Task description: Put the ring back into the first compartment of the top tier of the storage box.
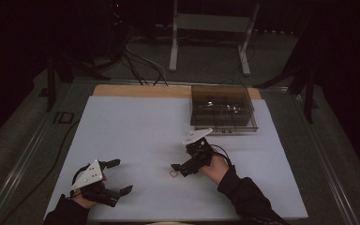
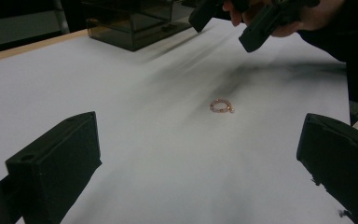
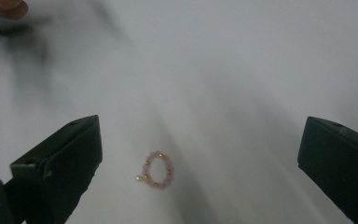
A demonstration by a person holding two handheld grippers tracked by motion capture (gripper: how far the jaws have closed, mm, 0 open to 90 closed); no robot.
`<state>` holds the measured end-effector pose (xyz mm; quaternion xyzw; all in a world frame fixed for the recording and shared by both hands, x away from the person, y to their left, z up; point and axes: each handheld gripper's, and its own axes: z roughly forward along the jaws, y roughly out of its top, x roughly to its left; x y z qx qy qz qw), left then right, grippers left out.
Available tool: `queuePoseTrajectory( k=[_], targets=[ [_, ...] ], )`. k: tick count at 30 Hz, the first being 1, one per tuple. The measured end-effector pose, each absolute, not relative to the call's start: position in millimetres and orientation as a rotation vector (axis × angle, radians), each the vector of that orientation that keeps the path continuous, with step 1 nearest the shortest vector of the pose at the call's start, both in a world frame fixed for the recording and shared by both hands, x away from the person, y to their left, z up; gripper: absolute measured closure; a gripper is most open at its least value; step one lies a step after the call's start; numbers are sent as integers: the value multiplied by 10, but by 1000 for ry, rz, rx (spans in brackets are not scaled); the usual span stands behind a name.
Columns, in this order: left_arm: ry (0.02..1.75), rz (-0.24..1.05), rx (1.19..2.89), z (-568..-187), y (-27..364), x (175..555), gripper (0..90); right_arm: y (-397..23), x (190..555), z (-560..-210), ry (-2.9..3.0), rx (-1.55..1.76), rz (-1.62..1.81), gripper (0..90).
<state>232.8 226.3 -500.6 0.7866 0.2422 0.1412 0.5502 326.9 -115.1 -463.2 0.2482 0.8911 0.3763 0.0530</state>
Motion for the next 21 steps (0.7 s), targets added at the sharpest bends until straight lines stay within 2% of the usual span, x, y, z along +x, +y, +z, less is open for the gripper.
queuePoseTrajectory(
  k=[13,14,21],
  targets=[
    [573,335,1862,-5004,2264,2326,10,-1088,3201,-4804,2727,764,1185,2],
    [572,337,1861,-5005,2259,2324,10,-1085,3184,-4833,2719,761,1178,84],
    [571,335,1862,-5007,2259,2327,10,-1070,3165,-4906,2739,761,1159,86]
  ],
)
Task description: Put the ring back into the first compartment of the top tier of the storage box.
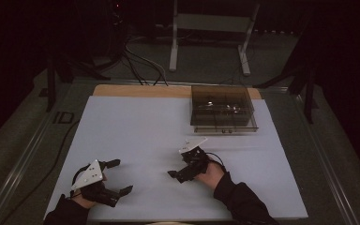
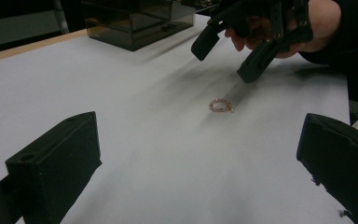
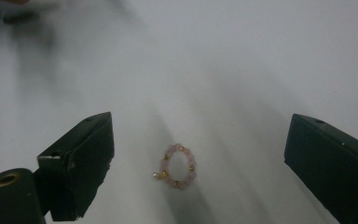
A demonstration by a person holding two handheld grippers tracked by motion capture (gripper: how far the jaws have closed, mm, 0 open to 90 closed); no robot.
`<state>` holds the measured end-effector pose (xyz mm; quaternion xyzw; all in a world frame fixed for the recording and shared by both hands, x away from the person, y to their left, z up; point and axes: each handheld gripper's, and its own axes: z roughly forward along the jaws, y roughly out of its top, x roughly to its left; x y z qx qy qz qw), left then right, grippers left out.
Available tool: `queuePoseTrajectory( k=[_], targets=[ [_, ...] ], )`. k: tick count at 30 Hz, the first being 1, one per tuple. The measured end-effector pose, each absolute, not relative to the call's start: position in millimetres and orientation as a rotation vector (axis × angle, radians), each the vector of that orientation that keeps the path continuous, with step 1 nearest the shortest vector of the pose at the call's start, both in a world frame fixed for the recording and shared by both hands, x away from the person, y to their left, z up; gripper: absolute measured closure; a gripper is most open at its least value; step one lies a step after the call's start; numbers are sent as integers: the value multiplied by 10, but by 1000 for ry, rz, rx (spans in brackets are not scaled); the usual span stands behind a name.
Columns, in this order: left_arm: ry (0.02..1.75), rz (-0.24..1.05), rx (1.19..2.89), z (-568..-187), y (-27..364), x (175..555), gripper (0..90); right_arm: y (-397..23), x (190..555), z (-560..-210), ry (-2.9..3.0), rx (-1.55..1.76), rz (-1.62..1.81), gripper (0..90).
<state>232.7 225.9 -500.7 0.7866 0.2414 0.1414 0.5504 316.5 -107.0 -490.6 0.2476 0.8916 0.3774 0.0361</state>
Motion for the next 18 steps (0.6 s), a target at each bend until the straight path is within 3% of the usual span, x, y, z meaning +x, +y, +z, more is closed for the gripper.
queuePoseTrajectory(
  k=[1,2,5,6,7,8,9,10,18],
  targets=[
    [571,335,1862,-5006,2259,2326,10,-1070,3165,-4906,2739,761,1159,86],
    [572,334,1862,-5006,2259,2326,10,-1050,3144,-4926,2727,753,1118,181],
    [572,336,1864,-5008,2256,2325,10,-1039,3134,-4946,2740,740,1110,196],
    [569,335,1865,-5010,2251,2324,10,-1033,3126,-4964,2745,722,1097,277],
    [569,335,1865,-5010,2251,2324,10,-1033,3126,-4964,2745,722,1097,277],
    [566,335,1866,-5009,2250,2326,10,-1032,3124,-4980,2743,715,1083,397],
    [566,335,1866,-5009,2250,2326,10,-1032,3124,-4980,2743,715,1083,397],
    [566,336,1868,-5009,2250,2325,10,-1032,3122,-4990,2746,705,1073,484],
    [569,333,1868,-5010,2250,2328,10,-1013,3123,-5040,2767,666,1039,660]
  ],
)
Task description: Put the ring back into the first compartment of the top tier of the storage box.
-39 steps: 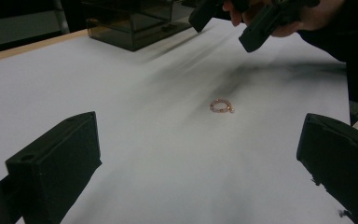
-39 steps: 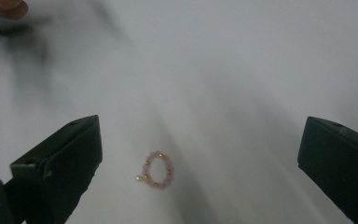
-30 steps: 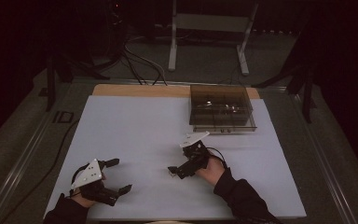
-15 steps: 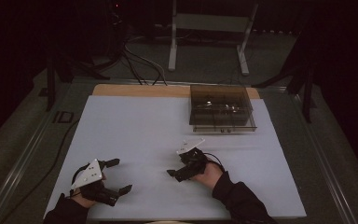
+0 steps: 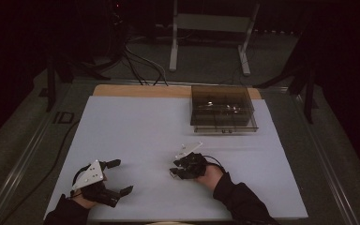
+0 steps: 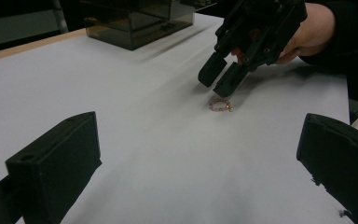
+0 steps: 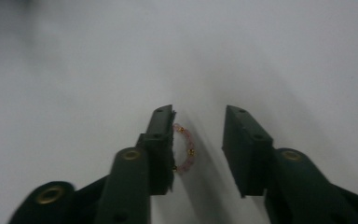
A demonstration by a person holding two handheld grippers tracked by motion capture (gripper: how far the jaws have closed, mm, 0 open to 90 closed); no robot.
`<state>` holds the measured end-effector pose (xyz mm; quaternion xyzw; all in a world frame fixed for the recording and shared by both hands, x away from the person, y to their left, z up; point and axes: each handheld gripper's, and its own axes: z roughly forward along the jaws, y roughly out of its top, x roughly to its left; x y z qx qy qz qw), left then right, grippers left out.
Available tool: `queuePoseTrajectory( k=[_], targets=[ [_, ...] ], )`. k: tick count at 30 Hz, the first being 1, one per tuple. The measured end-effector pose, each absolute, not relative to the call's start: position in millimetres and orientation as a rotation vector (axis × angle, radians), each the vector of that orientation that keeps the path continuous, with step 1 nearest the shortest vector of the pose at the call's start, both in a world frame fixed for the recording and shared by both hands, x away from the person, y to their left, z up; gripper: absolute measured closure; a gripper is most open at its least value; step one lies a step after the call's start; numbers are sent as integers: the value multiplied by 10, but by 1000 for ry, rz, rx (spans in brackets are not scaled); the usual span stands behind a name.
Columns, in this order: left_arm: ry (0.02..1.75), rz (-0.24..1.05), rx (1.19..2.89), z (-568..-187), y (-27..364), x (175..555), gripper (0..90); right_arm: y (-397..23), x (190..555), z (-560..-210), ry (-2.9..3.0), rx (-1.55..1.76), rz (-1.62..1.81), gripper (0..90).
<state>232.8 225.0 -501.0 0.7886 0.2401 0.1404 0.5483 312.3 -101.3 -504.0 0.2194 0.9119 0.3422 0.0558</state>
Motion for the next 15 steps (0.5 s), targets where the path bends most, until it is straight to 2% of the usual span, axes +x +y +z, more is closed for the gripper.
queuePoseTrajectory(
  k=[7,15],
  targets=[
    [571,333,1868,-5012,2253,2329,10,-976,3128,-5089,2764,663,1006,762],
    [572,333,1867,-5011,2252,2327,10,-950,3129,-5124,2776,655,991,805]
  ],
)
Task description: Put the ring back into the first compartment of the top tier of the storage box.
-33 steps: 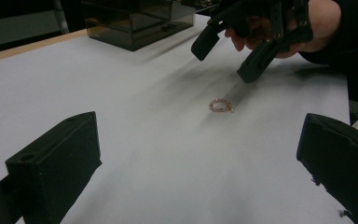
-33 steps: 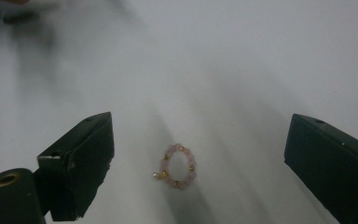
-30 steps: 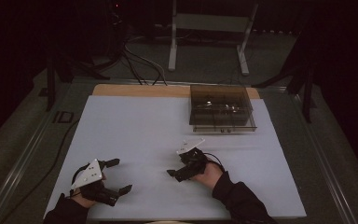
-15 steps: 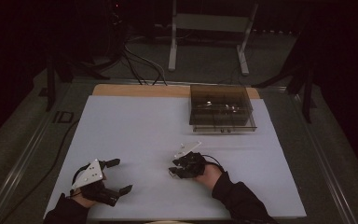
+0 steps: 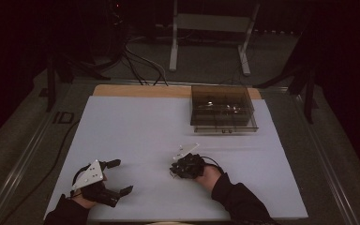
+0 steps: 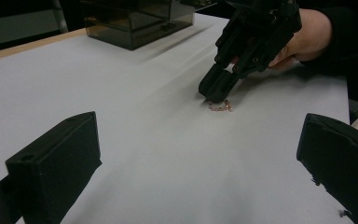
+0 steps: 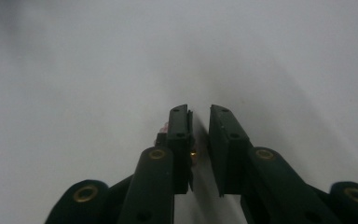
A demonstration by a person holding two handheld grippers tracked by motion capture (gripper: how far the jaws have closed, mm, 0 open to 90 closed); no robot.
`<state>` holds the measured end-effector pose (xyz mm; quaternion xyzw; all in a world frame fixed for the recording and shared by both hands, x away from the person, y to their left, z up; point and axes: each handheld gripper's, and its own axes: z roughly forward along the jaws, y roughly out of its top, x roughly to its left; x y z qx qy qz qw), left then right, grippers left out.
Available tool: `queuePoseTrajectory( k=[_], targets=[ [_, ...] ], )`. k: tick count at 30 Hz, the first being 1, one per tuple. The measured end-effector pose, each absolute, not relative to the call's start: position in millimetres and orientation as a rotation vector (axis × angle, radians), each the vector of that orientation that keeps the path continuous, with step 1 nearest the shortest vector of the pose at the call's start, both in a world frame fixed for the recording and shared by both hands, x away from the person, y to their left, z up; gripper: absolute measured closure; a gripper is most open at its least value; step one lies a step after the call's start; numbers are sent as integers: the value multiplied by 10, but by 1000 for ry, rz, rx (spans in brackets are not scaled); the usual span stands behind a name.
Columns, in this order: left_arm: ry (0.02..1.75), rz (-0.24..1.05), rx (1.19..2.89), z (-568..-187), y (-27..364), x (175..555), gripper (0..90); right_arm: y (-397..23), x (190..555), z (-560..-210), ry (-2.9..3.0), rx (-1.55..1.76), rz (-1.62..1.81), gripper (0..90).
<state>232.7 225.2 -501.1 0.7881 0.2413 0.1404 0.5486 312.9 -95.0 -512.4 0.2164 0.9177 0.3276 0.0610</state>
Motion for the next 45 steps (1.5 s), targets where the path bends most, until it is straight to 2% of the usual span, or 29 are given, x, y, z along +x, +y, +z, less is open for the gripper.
queuePoseTrajectory(
  k=[9,45],
  targets=[
    [570,333,1869,-5013,2250,2329,10,-932,3114,-5136,2772,617,971,863],
    [567,326,1866,-5014,2250,2331,10,-948,3064,-4969,2738,591,970,873]
  ],
)
